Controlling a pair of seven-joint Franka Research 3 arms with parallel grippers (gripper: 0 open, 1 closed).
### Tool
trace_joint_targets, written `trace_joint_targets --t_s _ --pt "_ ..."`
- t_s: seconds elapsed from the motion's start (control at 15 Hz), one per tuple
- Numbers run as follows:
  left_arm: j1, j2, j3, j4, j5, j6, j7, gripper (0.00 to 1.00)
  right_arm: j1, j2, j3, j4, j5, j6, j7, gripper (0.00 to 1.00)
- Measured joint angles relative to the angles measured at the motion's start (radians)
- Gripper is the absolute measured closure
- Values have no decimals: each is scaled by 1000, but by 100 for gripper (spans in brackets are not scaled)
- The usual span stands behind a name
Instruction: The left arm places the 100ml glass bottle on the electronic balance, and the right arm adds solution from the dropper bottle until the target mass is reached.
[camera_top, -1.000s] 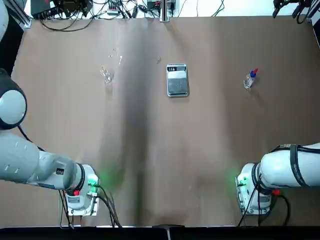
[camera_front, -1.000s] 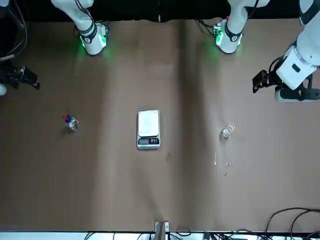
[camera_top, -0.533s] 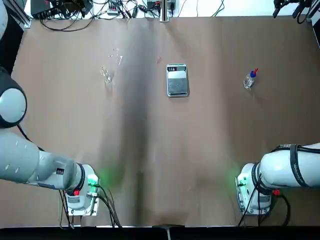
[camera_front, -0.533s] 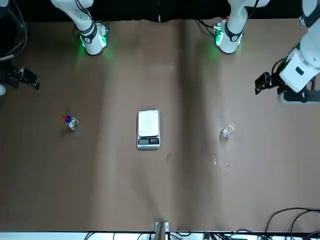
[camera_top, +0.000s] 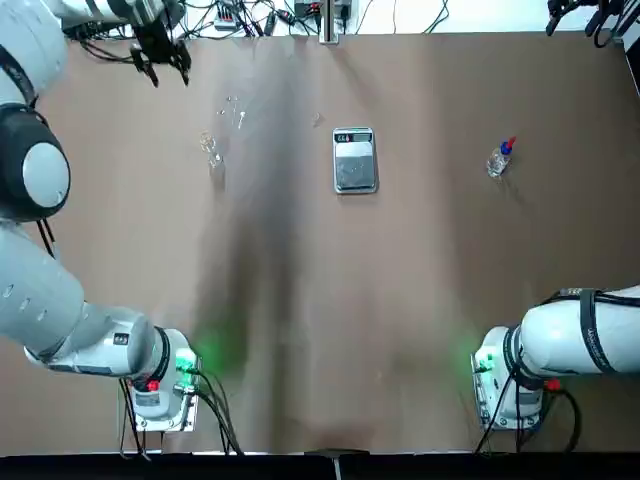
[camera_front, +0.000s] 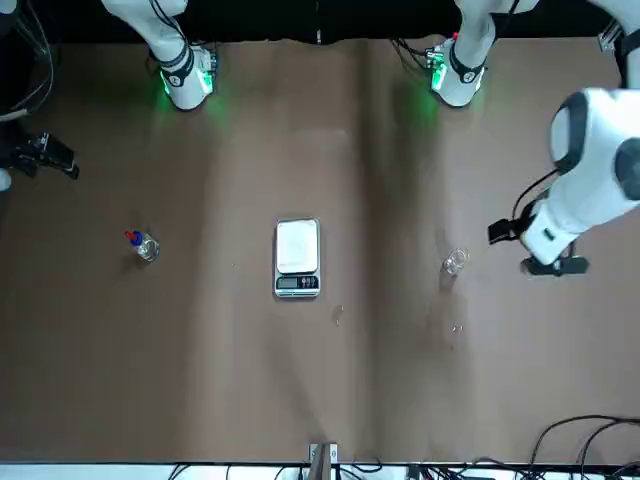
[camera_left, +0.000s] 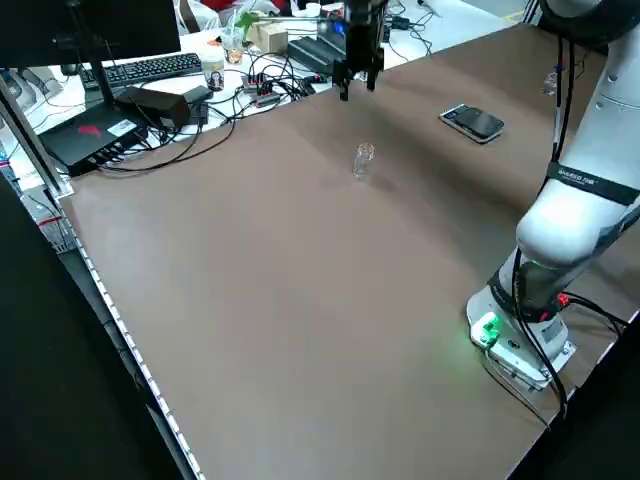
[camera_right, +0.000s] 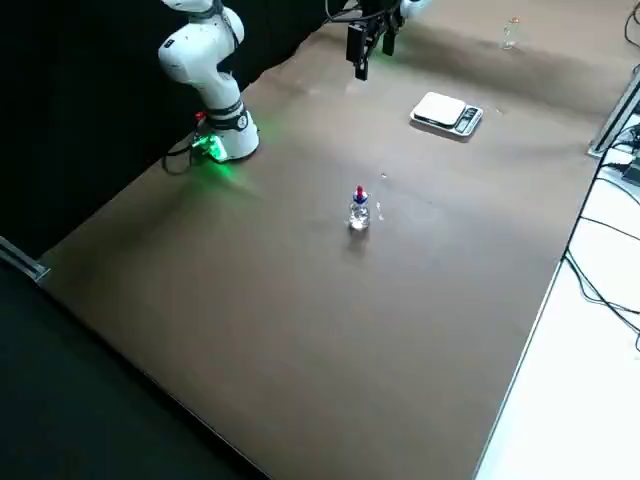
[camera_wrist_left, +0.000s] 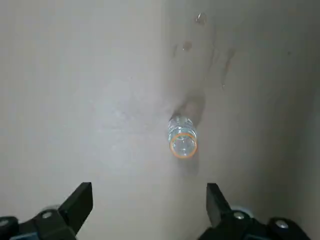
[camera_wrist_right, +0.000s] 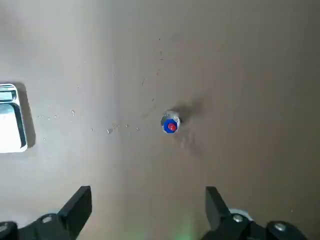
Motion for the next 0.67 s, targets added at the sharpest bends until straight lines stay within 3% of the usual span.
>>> trace_joint_targets --t_s 0.27,0.67 --pt "-8 5 -15 -200 0 228 0 0 -2 0 0 0 0 0 0 0" --pt "-31 15 -38 -341 0 370 0 0 -2 0 0 0 0 0 0 0"
